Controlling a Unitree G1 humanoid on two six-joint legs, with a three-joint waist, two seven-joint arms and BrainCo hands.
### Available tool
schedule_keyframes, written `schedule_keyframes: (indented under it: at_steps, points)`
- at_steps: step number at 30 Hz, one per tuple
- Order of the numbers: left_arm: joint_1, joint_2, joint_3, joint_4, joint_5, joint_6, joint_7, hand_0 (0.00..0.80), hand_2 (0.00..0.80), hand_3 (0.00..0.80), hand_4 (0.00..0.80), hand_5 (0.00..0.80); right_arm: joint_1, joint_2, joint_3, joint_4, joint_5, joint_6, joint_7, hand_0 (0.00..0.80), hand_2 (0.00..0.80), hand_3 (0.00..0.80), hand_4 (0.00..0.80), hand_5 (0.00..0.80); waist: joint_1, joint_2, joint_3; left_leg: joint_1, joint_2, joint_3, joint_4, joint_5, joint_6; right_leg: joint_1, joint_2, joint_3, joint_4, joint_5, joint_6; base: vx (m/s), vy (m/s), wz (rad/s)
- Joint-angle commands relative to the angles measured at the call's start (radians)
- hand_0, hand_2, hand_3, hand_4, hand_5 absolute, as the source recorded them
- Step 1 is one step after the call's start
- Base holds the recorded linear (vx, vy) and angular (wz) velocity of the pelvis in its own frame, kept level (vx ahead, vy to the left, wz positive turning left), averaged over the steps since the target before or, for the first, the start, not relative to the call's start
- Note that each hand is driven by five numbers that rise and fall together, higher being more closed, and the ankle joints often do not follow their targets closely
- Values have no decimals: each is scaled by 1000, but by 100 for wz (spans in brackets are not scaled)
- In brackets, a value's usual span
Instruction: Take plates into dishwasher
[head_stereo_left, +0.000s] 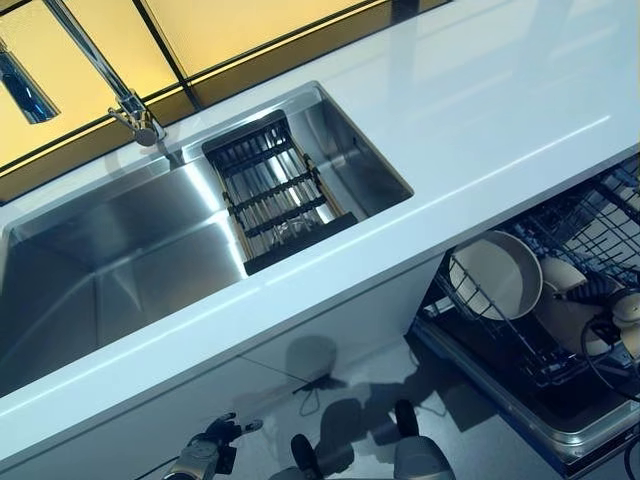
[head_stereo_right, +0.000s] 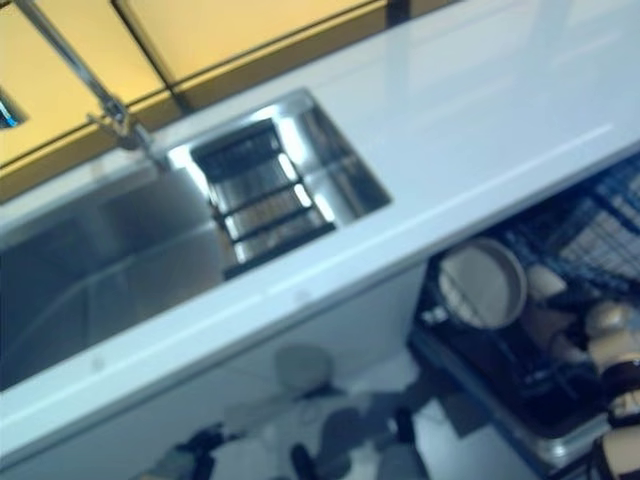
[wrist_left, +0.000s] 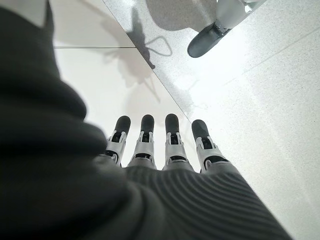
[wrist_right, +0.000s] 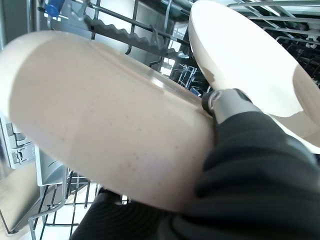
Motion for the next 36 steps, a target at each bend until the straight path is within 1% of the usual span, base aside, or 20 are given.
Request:
schedule_keyframes:
  at_steps: [1, 4, 5, 6, 7, 10, 13, 19, 27, 32, 36]
  points:
    - [-61, 60, -41, 43, -34, -14, -2, 0, 0, 0, 0, 0, -47, 71, 46, 92, -40, 37, -54, 800, 800, 800, 800, 800, 31, -96, -14, 68, 21, -40, -2, -45, -29, -31, -89, -1, 2, 25, 65, 0, 0, 0]
    - [-63, 60, -41, 46, -33, -16, -3, 0, 0, 0, 0, 0, -38, 85, 34, 112, -21, 56, -82, 800, 800, 800, 800, 800, 33, -99, -14, 69, 21, -44, -2, -45, -27, -28, -89, -1, 2, 25, 65, 0, 0, 0]
    - [-62, 60, -41, 47, -32, -18, -3, 0, 0, 0, 0, 0, -35, 88, 27, 115, -15, 63, -84, 671, 671, 671, 671, 671, 34, -99, -14, 69, 21, -45, -2, -45, -27, -26, -89, -1, 2, 25, 65, 0, 0, 0]
    - [-62, 60, -41, 47, -30, -18, -4, 0, 0, 0, 0, 0, -32, 92, 20, 119, -5, 71, -88, 351, 351, 351, 351, 351, 35, -99, -15, 70, 22, -46, -2, -45, -27, -25, -89, -1, 2, 25, 65, 0, 0, 0]
    - [-62, 61, -41, 47, -29, -19, -4, 0, 0, 0, 0, 0, -30, 95, 16, 122, 3, 75, -90, 0, 0, 0, 0, 0, 36, -100, -15, 70, 22, -47, -2, -45, -27, -24, -89, -1, 2, 25, 65, 0, 0, 0]
    - [-66, 60, -41, 50, -29, -16, -2, 0, 0, 0, 0, 0, -29, 102, 12, 127, 9, 71, -102, 0, 0, 0, 0, 0, 37, -103, -16, 71, 22, -49, -2, -45, -25, -22, -88, 1, 2, 24, 65, 6, 1, 1]
    - [-61, 62, -37, 54, -23, -20, -2, 0, 0, 0, 0, 0, -24, 105, 1, 121, 19, 89, -120, 0, 0, 0, 0, 0, 38, -110, -20, 72, 23, -49, -2, -46, -24, -16, -85, 3, 2, 21, 64, 21, 3, 5]
    - [-58, 69, -33, 59, -17, -19, -6, 0, 0, 0, 0, 0, -19, 87, -15, 123, 22, 97, -124, 0, 0, 0, 0, 0, 38, -128, -31, 79, 30, -46, -2, -48, -23, -8, -80, 5, 2, 20, 64, 10, -1, 1]
    - [-41, 90, -17, 63, -1, -15, -1, 0, 0, 0, 0, 0, -4, 22, -46, 103, 37, 125, -109, 0, 0, 0, 0, 0, 35, -178, -50, 90, 44, -39, -2, -50, -21, 4, -62, 10, 2, 20, 63, 0, 0, 0]
    - [-34, 98, -5, 68, 7, -8, -1, 0, 0, 0, 0, 0, -2, -36, -75, 79, 44, 147, -84, 0, 0, 0, 0, 0, 28, -204, -67, 100, 52, -25, -2, -49, -23, 10, -54, 15, 2, 20, 64, 2, 7, 0]
    - [-35, 102, 7, 76, 10, 1, 1, 0, 0, 0, 0, 0, 0, -96, -90, 54, 39, 172, -34, 0, 0, 0, 0, 0, 17, -233, -88, 106, 56, -13, -2, -50, -22, 15, -43, 27, 2, 19, 63, 13, 46, -2]
